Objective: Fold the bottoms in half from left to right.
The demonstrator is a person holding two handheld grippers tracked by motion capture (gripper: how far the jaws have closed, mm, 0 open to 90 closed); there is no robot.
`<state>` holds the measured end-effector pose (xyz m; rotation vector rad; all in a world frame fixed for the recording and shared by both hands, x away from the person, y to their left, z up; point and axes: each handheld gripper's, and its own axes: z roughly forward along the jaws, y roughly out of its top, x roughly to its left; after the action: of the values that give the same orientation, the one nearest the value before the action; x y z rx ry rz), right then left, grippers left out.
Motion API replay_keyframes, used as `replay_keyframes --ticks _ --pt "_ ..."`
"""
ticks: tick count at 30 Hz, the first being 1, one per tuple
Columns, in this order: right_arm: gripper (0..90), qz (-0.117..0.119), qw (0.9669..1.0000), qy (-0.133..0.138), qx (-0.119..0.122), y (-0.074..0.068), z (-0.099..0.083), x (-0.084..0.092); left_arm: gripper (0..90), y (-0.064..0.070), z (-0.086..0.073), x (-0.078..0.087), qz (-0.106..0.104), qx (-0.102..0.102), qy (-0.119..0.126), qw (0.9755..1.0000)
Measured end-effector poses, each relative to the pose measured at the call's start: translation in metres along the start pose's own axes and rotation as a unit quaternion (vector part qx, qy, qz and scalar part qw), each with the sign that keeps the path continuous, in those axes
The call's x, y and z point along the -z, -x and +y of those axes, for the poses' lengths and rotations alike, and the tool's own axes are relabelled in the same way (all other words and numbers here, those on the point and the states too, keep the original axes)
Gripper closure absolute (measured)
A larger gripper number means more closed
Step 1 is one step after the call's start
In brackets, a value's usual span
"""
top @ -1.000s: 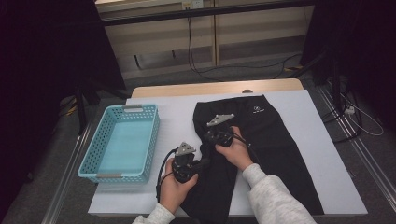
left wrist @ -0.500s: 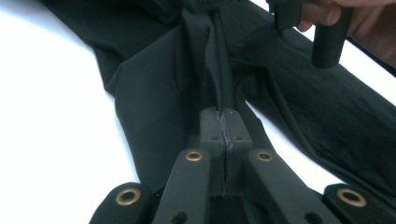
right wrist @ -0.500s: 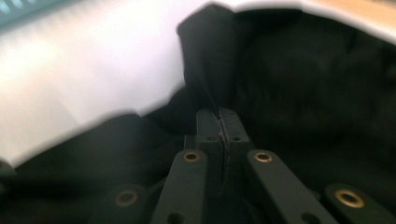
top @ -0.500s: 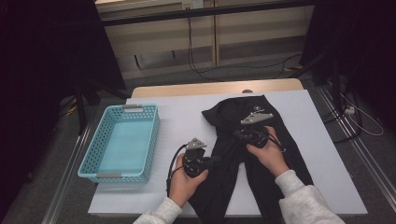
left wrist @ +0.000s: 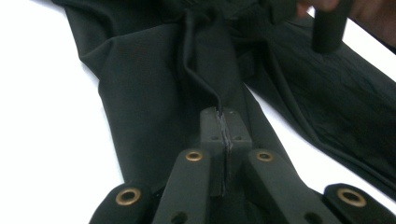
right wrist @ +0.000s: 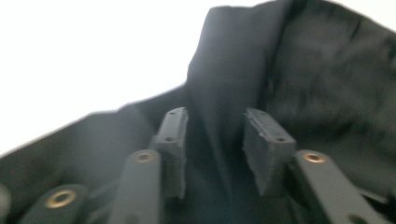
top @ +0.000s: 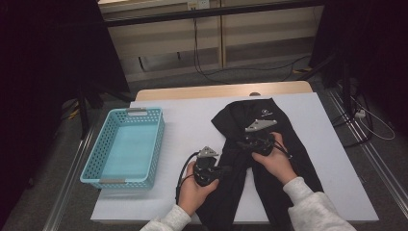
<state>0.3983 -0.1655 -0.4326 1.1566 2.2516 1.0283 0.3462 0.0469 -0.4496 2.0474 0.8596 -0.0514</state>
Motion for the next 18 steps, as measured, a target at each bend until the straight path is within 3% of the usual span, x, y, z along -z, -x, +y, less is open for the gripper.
replay_keyframes --ticks 2,6,8,10,12,14,18 --pt "49.7 -0.010 0.9999 0.006 0.009 -0.004 0.009 -0.007 89.4 0.000 0.000 0.001 -0.002 0.002 0.001 1.0000" --pt "45.0 0.002 0.9996 0.018 0.024 -0.010 0.024 -0.025 89.4 -0.001 -0.001 0.003 0.001 0.004 0.002 1.0000" --pt "45.4 0.009 0.9991 0.005 0.040 -0.012 0.025 -0.040 89.4 -0.002 -0.002 0.005 0.002 0.004 0.001 1.0000" --pt "45.5 -0.005 0.9981 -0.021 0.058 -0.013 0.022 -0.056 89.4 -0.003 -0.002 0.006 0.004 0.007 0.005 1.0000" --pt "46.5 -0.008 0.9990 -0.017 0.041 -0.008 0.019 -0.068 89.4 -0.005 -0.003 0.008 0.003 0.011 0.009 0.9999" --pt "60.5 -0.013 0.9998 -0.010 0.011 -0.001 0.020 -0.070 89.4 -0.007 -0.003 0.009 0.004 0.010 0.003 0.9999" --pt "78.0 -0.006 0.9999 -0.008 -0.005 0.006 0.022 -0.064 89.4 -0.009 -0.003 0.008 0.004 0.013 0.007 0.9999"
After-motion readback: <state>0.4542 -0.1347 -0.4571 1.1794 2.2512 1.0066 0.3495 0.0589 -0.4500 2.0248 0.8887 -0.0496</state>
